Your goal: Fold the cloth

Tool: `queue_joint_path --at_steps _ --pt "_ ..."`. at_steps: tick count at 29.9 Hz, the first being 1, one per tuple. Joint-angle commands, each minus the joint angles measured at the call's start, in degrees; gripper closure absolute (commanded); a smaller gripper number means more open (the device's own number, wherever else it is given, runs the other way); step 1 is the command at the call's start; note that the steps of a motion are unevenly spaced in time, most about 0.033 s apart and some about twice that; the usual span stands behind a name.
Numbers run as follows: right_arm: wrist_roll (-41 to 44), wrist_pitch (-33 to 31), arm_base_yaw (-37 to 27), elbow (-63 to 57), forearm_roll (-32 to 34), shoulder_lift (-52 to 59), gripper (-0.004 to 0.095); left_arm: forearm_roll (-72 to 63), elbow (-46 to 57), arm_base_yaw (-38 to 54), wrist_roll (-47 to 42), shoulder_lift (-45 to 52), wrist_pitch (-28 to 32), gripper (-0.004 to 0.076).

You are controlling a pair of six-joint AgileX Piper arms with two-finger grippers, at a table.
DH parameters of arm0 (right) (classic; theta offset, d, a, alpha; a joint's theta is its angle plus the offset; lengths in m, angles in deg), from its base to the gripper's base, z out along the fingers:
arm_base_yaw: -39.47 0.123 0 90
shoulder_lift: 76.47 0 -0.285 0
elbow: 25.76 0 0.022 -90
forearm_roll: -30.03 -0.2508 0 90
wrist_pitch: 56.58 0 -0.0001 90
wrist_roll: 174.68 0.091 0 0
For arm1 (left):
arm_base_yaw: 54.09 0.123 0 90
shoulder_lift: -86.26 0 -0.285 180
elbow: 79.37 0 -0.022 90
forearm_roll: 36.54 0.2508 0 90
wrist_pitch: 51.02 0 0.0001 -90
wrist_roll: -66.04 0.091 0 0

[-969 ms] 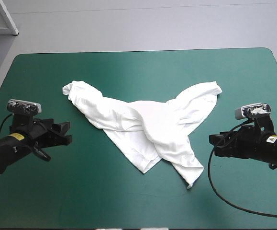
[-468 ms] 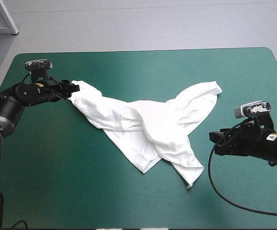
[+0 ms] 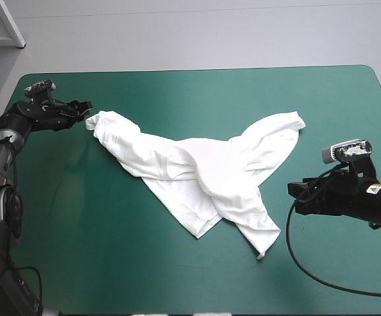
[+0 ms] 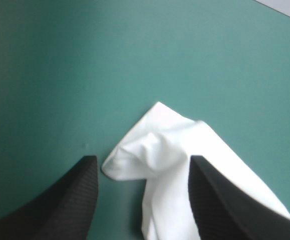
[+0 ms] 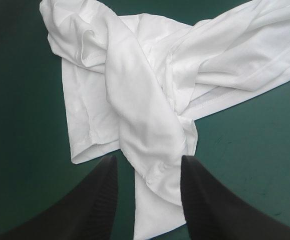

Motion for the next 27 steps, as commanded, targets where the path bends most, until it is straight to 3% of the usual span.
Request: queue_joint_path --at_steps 1,8,18,22,24,27 --pt "-0.24 1.48 -0.36 1.18 -2.36 0.24 0.0516 -2.61 -6.68 -0.11 1.13 -2.01 1.96 0.0321" --pt "0.90 1.37 -0.36 1.18 -2.36 0.24 0.0517 -1.44 -15.56 -0.11 3.02 -10.03 -1.96 0.0322" --pt "0.90 1.91 -0.36 1.18 -2.36 0.24 0.0517 -0.97 -15.69 -0.73 9.52 -11.94 -10.85 0.0329" --pt "0.90 2.13 -0.36 1.18 -2.36 0.24 0.0517 -0.97 -15.69 -1.00 11.27 -11.67 -11.71 0.0333" --pt "0.90 2.13 -0.36 1.18 -2.36 0.24 0.0517 -0.93 -15.69 -1.00 11.67 -11.77 -12.85 0.0387" --pt "0.95 2.01 -0.36 1.18 -2.36 0.24 0.0517 1.08 -15.69 -1.12 12.32 -12.13 -14.66 0.0544"
